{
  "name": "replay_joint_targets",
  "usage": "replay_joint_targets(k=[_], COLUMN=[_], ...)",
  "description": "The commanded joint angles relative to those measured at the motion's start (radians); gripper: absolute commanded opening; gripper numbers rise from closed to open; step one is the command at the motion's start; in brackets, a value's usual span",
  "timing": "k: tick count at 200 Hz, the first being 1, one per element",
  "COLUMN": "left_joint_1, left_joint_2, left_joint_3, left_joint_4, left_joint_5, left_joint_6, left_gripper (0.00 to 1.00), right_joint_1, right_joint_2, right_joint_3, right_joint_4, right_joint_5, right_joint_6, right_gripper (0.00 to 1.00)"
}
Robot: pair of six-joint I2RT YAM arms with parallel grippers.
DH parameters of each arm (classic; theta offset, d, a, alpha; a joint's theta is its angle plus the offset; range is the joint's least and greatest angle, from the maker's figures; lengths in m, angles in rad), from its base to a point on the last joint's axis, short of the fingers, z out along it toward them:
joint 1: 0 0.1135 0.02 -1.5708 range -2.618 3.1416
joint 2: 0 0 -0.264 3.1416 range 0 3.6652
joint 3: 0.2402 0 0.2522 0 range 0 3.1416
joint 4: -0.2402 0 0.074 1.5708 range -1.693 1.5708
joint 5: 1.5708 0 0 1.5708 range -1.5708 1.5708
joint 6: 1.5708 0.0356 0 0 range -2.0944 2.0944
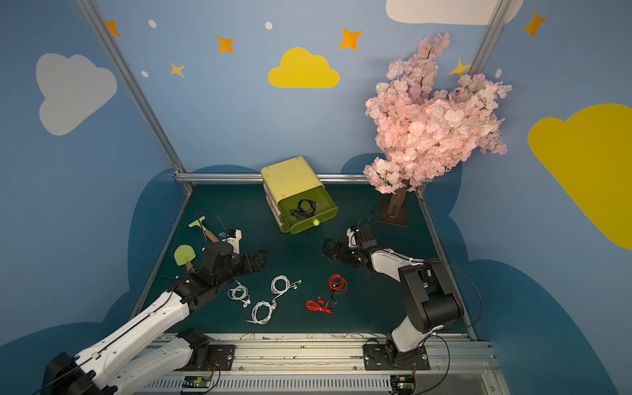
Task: Place the wired earphones into the drawer by color
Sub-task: Pick up the wired earphones from the center of the board.
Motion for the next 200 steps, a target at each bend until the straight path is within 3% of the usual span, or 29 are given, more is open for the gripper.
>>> replay_joint_targets(k=[1,200], left_joint_1=[0.005,0.011], left_joint_2=[-0.012,-0.007], left_joint_3=[-0.012,-0.017], left_joint_4=[0.005,0.007], left_joint_5=[-0.015,-0.015], left_joint_6=[-0.005,-0.01], left_gripper=[1.0,1.0], right_joint_1=[-0.001,-0.011], right_joint_2=[0.037,0.203], right_joint_3=[0.033,0.1], right_joint_4=[0.049,0.24], right_joint_5=[0.006,0.02], right_joint_6=[0.044,0.181], right_gripper=[0.75,0.34])
